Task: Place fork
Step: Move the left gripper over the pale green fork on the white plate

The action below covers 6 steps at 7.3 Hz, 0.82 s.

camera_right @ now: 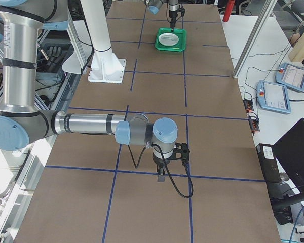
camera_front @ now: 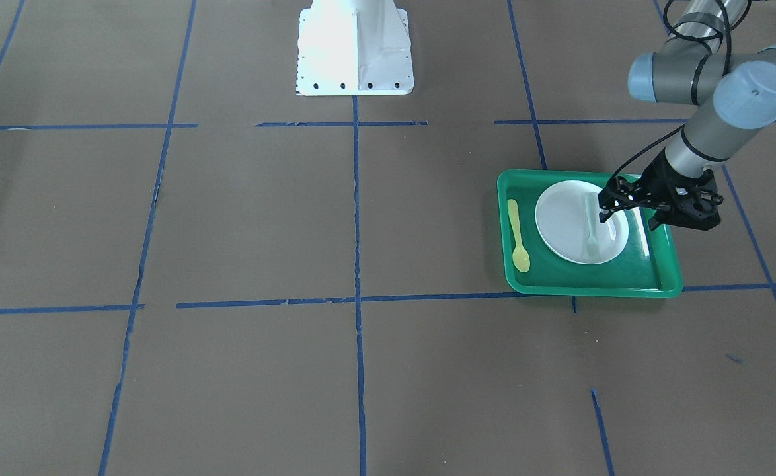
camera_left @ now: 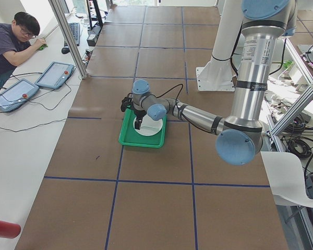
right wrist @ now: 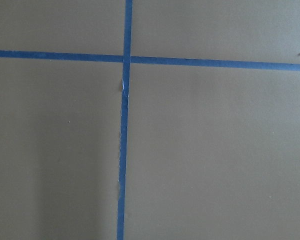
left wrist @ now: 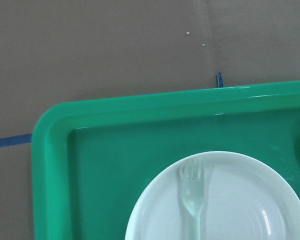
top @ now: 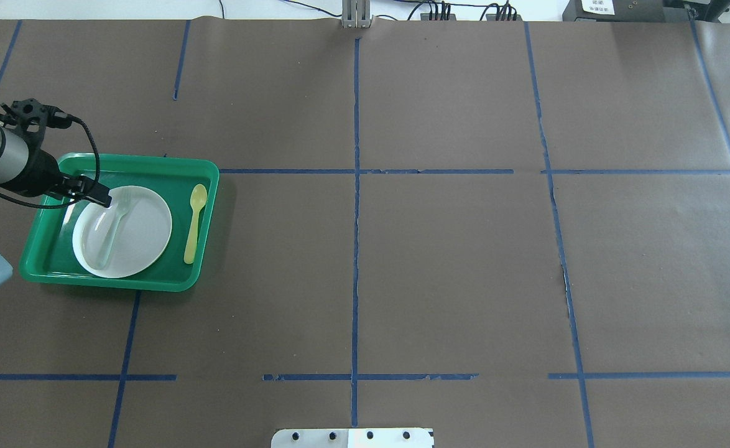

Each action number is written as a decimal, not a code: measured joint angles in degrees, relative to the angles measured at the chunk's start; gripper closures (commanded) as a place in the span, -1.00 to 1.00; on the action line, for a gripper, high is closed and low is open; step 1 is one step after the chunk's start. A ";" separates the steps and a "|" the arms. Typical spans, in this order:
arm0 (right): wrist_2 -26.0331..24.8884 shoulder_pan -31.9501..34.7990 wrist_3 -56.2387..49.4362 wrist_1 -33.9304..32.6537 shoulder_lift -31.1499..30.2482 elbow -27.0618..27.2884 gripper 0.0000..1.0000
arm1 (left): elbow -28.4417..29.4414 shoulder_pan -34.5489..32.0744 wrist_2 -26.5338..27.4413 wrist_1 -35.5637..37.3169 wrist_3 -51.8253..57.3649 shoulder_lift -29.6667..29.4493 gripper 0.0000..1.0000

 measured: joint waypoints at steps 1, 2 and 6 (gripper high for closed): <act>0.00 0.00 -0.01 0.00 0.00 0.00 -1.00 | 2.17 1.44 0.70 -2.26 -1.19 -0.56 -1.00; 0.00 0.00 0.00 0.00 0.00 0.00 -1.00 | 3.70 2.50 0.96 -4.16 -2.13 -0.86 -0.91; 0.00 0.00 0.01 0.00 0.00 0.00 -1.00 | 4.87 3.73 0.95 -5.52 -3.20 -1.20 -0.56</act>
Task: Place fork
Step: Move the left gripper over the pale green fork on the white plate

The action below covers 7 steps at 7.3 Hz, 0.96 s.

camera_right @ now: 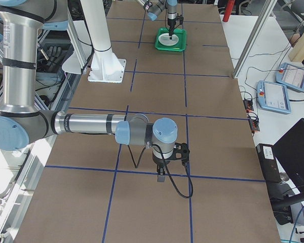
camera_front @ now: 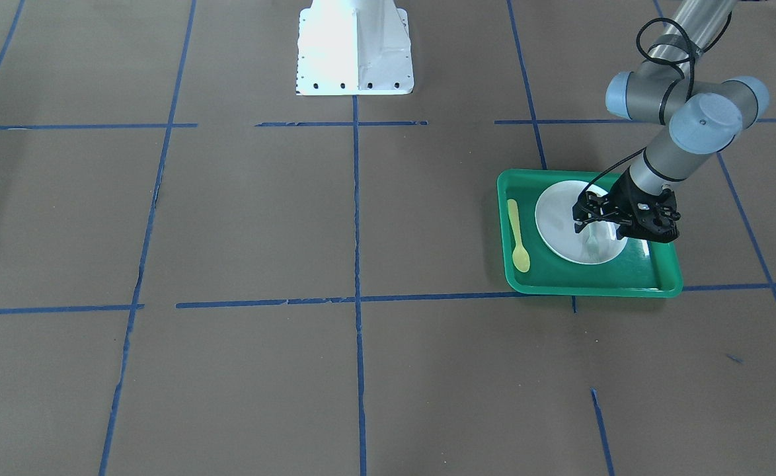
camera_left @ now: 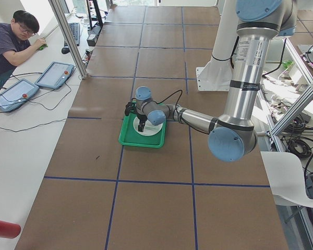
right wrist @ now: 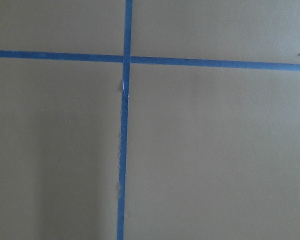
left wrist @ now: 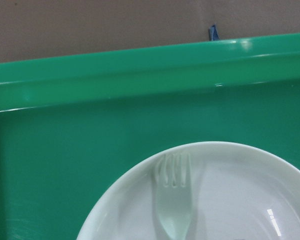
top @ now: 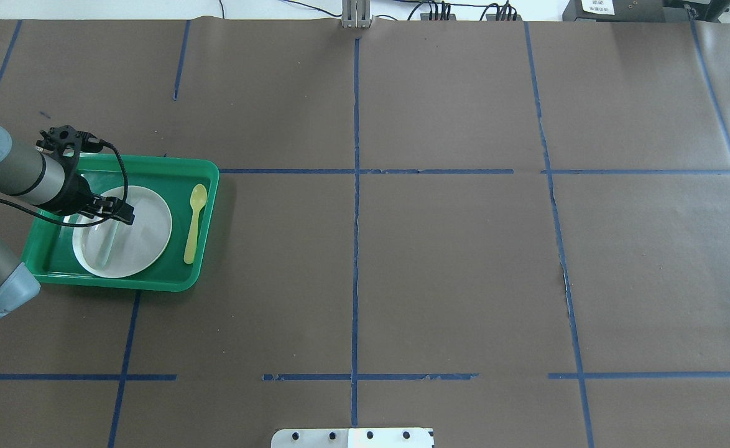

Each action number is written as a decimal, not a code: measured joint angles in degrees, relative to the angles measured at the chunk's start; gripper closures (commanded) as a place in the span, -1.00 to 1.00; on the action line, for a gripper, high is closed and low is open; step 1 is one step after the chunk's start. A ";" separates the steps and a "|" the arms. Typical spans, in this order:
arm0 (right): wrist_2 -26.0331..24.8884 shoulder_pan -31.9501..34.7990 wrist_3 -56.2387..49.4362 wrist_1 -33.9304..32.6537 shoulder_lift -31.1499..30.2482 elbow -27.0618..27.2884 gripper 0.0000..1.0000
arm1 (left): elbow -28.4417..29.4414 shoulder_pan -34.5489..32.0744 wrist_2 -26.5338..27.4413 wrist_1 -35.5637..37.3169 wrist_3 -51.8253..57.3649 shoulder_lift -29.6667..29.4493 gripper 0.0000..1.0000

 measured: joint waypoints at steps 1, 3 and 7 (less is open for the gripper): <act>0.00 0.00 -0.03 0.00 0.00 0.00 -1.00 | 0.08 0.18 -0.01 0.01 -0.04 0.01 -0.55; 0.00 0.00 -0.02 0.00 0.00 0.00 -1.00 | 0.27 0.41 -0.09 0.01 -0.08 -0.03 -0.50; 0.00 0.00 -0.05 0.00 0.00 0.02 -1.00 | 0.35 0.53 -0.26 0.01 -0.15 0.02 0.24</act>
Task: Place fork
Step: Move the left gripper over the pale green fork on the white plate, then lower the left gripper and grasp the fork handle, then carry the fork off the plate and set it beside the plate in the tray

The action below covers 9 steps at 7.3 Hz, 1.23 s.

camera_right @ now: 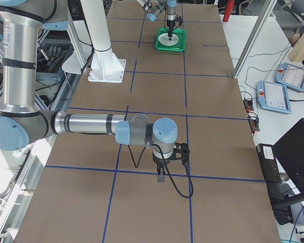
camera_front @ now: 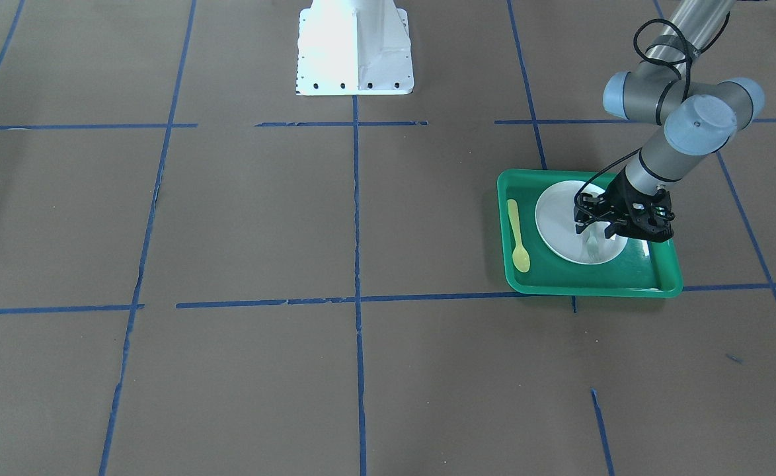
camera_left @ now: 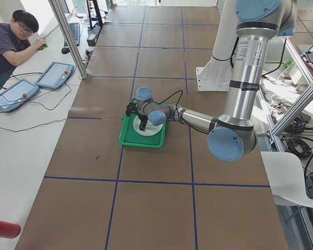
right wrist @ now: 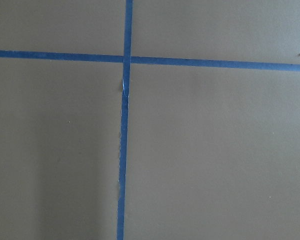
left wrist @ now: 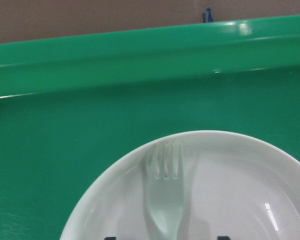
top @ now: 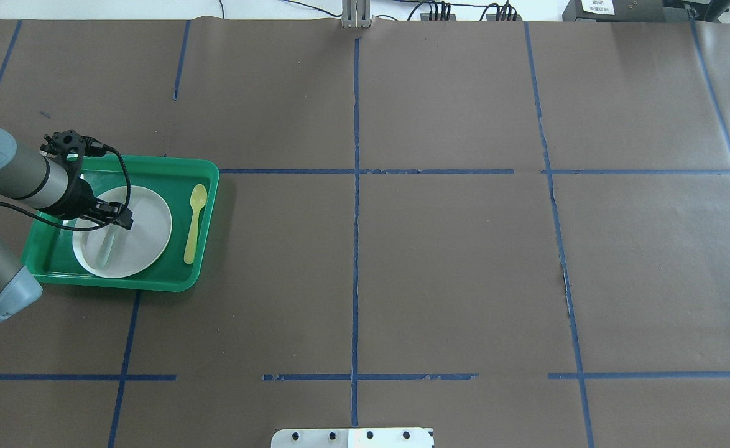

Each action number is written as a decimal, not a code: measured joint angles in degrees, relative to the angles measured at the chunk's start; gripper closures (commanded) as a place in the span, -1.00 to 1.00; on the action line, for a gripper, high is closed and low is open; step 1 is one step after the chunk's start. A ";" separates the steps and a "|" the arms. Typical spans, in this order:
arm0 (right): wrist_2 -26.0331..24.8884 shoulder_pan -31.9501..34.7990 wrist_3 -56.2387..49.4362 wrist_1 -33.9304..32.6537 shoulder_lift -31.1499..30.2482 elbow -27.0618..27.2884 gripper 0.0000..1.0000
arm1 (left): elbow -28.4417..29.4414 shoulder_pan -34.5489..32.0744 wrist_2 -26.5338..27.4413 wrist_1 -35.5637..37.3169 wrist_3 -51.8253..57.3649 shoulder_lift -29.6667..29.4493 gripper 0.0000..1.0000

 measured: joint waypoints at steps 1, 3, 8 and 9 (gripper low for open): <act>0.00 0.00 0.01 0.00 0.00 0.00 -1.00 | 0.12 0.02 -0.01 0.00 0.00 0.01 0.46; 0.00 0.00 0.05 0.00 0.00 -0.02 -1.00 | 0.05 0.03 -0.07 0.08 0.00 0.01 1.00; 0.00 0.00 -0.01 0.00 0.00 -0.02 -1.00 | -3.93 -1.82 -2.53 0.70 0.32 2.31 1.00; 0.00 0.00 0.01 0.00 0.00 -0.02 -1.00 | -4.17 -4.00 -2.86 0.75 0.35 2.98 1.00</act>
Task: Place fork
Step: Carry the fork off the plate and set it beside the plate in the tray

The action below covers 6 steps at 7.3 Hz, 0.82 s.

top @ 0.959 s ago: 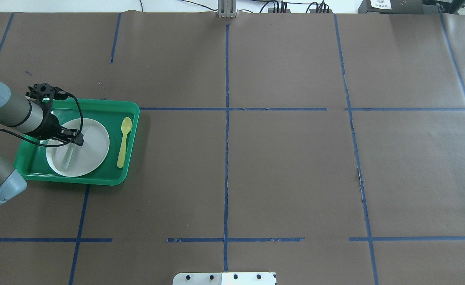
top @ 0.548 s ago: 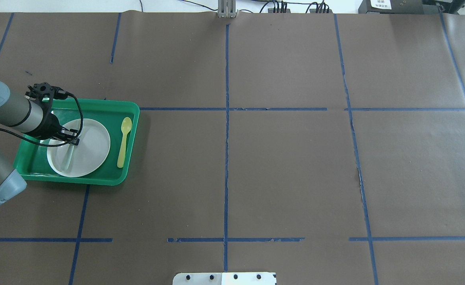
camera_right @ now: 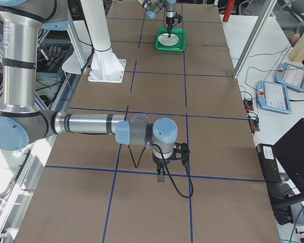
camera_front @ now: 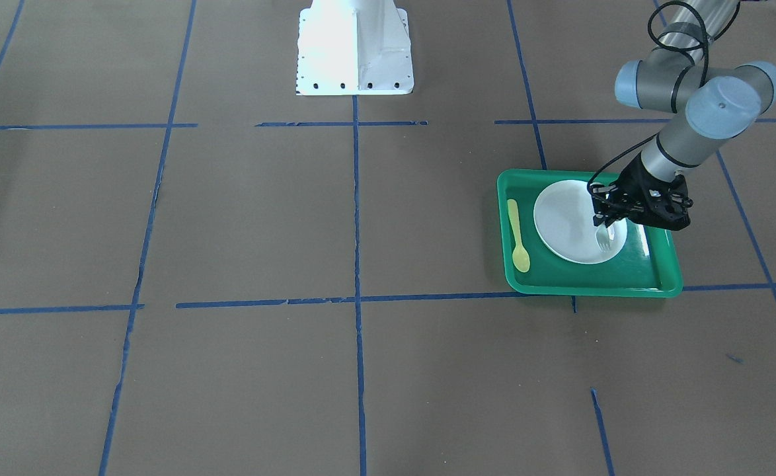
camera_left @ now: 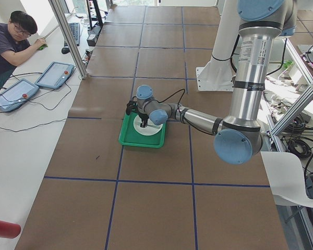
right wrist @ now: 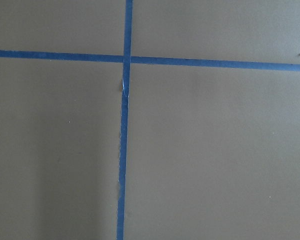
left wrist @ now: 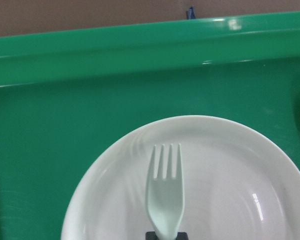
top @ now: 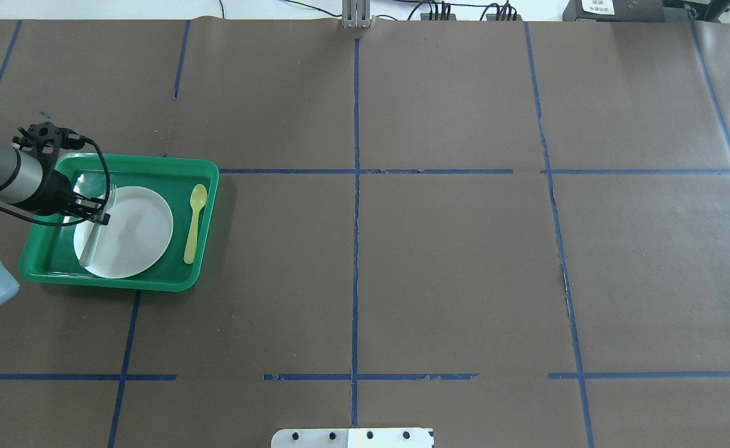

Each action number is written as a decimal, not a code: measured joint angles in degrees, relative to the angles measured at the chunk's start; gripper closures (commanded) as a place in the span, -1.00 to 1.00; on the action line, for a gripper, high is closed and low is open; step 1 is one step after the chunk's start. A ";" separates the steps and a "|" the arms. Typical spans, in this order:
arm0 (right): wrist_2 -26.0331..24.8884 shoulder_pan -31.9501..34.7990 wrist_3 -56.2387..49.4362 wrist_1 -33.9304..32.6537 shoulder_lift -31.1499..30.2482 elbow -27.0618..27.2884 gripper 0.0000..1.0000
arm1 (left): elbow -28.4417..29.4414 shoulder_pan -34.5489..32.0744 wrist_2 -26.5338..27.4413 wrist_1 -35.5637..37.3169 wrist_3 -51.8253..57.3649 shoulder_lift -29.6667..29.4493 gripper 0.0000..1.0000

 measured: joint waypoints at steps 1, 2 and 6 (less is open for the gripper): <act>0.00 0.00 0.04 0.00 0.00 0.00 -1.00 | 0.42 -2.04 -0.15 0.01 -0.06 0.68 1.00; 0.00 0.00 0.06 0.00 0.00 0.00 -1.00 | 1.36 -3.13 -0.18 -0.07 -0.13 1.39 1.00; 0.00 0.00 0.06 0.00 0.00 0.00 -1.00 | 3.79 -3.63 -0.14 -0.72 0.34 1.88 -0.98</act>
